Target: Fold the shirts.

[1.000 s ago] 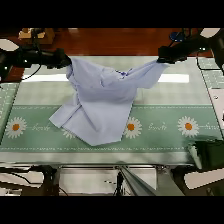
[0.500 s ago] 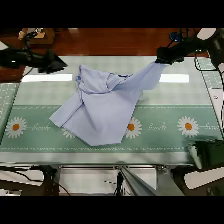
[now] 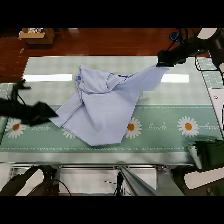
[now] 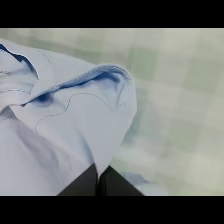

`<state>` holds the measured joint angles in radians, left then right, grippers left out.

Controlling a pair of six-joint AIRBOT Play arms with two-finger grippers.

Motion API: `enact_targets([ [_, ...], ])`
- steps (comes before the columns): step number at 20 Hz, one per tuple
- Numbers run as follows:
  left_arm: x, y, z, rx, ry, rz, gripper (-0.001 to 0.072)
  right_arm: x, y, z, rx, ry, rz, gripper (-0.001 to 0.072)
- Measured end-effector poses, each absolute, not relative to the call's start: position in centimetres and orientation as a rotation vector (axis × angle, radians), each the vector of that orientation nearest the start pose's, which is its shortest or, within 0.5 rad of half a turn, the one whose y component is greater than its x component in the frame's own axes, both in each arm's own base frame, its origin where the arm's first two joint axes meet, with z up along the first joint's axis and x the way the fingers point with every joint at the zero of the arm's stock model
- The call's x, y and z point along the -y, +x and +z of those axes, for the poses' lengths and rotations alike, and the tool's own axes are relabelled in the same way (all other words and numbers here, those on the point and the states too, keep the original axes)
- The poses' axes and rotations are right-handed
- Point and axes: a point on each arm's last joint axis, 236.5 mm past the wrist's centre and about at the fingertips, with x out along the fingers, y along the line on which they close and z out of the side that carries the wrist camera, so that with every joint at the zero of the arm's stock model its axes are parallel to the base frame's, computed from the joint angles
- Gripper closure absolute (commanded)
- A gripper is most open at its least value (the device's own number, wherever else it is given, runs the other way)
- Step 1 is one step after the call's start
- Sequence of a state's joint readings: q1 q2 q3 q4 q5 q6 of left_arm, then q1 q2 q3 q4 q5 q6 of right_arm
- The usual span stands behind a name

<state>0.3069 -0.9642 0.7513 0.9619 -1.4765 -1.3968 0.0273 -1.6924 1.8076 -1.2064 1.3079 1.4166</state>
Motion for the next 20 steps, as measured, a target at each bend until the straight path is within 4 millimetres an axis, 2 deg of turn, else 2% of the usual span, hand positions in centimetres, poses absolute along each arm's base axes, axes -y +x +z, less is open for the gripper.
enact_targets([
  [3, 10.0, 19.6, -2.4, -1.514, -0.811, -0.323, 0.0111, -9.3, 50.0, 6.3, -1.167, 0.128, 0.365, 0.0682],
  [7, 13.1, 16.7, -5.5, -1.565, -0.876, -0.346, 0.011, -9.2, 49.8, 6.1, -1.178, 0.122, 0.366, 0.0682],
  [9, 14.5, 16.3, -6.3, -1.573, -0.871, -0.364, 0.0111, -9.2, 49.7, 6.1, -1.182, 0.119, 0.367, 0.0682],
  [15, 17.9, 17.0, -9.1, -1.58, -0.873, -0.353, 0.0111, -9.2, 49.5, 6.0, -1.192, 0.118, 0.369, 0.0682],
  [20, 20.6, 17.9, -10.4, -1.594, -0.932, -0.354, 0.0119, -9.2, 49.4, 6.0, -1.196, 0.117, 0.37, 0.0682],
])
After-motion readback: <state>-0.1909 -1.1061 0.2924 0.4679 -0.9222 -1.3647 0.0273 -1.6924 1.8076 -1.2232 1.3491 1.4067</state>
